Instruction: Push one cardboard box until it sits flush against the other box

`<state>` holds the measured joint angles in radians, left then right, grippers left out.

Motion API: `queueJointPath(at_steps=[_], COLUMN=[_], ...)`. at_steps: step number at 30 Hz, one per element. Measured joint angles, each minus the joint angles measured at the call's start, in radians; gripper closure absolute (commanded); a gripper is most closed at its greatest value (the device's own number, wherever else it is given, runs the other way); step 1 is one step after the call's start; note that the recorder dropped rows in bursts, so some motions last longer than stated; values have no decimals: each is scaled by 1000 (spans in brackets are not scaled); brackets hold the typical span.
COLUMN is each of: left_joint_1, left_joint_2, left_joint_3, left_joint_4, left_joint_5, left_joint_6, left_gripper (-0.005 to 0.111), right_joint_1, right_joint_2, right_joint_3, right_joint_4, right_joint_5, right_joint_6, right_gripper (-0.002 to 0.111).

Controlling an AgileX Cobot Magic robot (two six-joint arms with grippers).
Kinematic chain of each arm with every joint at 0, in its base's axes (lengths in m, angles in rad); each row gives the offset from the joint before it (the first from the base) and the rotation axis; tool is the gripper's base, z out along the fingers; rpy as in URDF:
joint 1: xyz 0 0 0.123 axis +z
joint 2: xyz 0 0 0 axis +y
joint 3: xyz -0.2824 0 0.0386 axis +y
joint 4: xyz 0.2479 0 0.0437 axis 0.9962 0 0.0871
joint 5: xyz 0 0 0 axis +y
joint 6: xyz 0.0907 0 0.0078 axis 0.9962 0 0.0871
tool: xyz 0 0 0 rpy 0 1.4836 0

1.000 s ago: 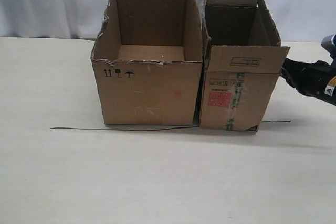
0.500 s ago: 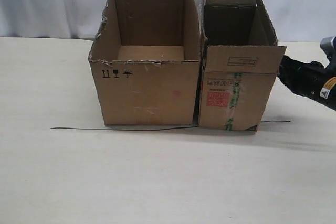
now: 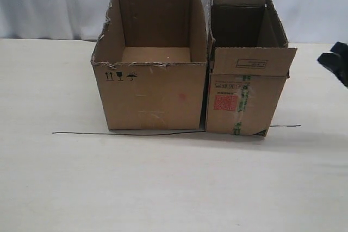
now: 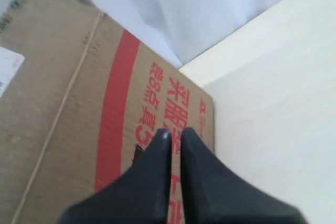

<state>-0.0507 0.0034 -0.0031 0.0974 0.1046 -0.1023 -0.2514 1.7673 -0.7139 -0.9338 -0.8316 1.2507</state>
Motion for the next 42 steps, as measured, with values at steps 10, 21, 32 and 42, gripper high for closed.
queueJointPath(at_steps=[10,21,32,42], left_joint_1=[0,0,0,0], left_joint_2=[0,0,0,0], left_joint_3=[0,0,0,0], left_joint_4=[0,0,0,0], left_joint_5=[0,0,0,0], left_joint_6=[0,0,0,0], left_gripper=[107,107,107,107], right_joint_1=[-15,-15,30,297], right_joint_2=[-475,-758,-902,-1682], right_joint_3=[267,367,372,703], right_joint_4=[-83,-100,-117,-133], right_joint_5=[187,202,326,684], right_joint_6=[-3,-3,-1,-121], right_gripper=[103,103,103,103])
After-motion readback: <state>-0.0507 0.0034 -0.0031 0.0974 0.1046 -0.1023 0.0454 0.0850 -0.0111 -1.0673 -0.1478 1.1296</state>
